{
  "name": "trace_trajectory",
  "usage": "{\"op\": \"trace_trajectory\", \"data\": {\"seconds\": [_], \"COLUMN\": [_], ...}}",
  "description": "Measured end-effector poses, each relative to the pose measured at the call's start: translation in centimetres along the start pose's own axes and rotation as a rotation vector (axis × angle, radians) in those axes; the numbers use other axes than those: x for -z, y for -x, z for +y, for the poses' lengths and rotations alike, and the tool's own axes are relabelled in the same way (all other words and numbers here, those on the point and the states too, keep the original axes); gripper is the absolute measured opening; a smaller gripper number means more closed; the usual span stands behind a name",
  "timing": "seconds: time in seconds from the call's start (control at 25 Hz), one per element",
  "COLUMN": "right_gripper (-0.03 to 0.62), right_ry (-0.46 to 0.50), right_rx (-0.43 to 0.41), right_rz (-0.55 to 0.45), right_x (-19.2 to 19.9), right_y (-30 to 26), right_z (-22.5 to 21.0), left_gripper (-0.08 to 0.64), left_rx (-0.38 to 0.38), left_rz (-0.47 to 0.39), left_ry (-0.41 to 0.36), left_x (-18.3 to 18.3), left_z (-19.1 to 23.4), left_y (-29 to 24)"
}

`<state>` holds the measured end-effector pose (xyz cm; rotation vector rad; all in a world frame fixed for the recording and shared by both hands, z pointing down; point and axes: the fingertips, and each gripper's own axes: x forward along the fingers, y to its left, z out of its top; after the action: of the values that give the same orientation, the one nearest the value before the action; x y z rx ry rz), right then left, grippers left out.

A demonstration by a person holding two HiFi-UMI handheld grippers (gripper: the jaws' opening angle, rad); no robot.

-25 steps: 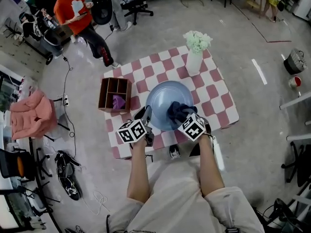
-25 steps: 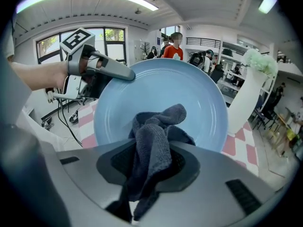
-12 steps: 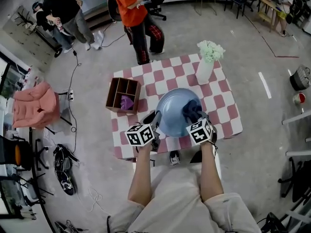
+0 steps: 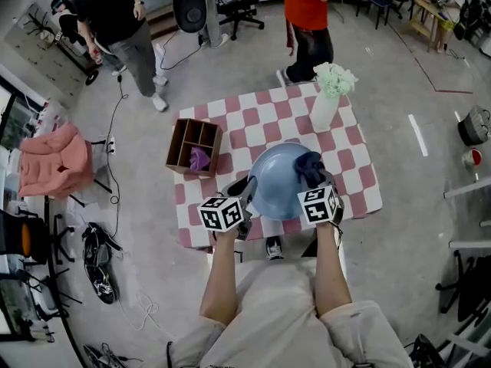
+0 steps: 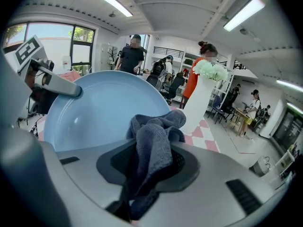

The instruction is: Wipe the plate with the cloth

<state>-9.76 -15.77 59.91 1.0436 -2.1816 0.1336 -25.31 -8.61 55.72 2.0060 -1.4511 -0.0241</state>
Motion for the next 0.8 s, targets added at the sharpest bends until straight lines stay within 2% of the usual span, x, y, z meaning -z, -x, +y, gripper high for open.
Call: {"op": "trace_trajectory", "data": {"seconds": [0.24,0.48,0.64,0.8], "right_gripper": [0.121,0.121,0.121,0.121], "right_ry": [0.036,0.093,0.146,0.217], "right_rx": [-0.003,-0.058,-0.092,-0.149], "right_rz": [-0.036,-0.077,-0.104,-0.094], "right_x": [-1.4,-3.0,-4.4,-3.7], "right_y": [0.1,0.1,0.2,0.2], "right_z": [0.6,3.8,5.6,8.2], "left_gripper": [0.041,0.041,0.041,0.041], "left_rx": [0.006,-0.004,-0.006,-0.015], "left_rz": [0.034,0.074,0.074,0.09], "left_ry": [-0.05,-0.103,-0.112,-0.121], "left_x": [0.6,1.5,1.7,2.4], "left_z": [-0.4,-0.4,-0.3,0.0], "left_y": [-0.1,-0.1,-0.4,-1.0]}}
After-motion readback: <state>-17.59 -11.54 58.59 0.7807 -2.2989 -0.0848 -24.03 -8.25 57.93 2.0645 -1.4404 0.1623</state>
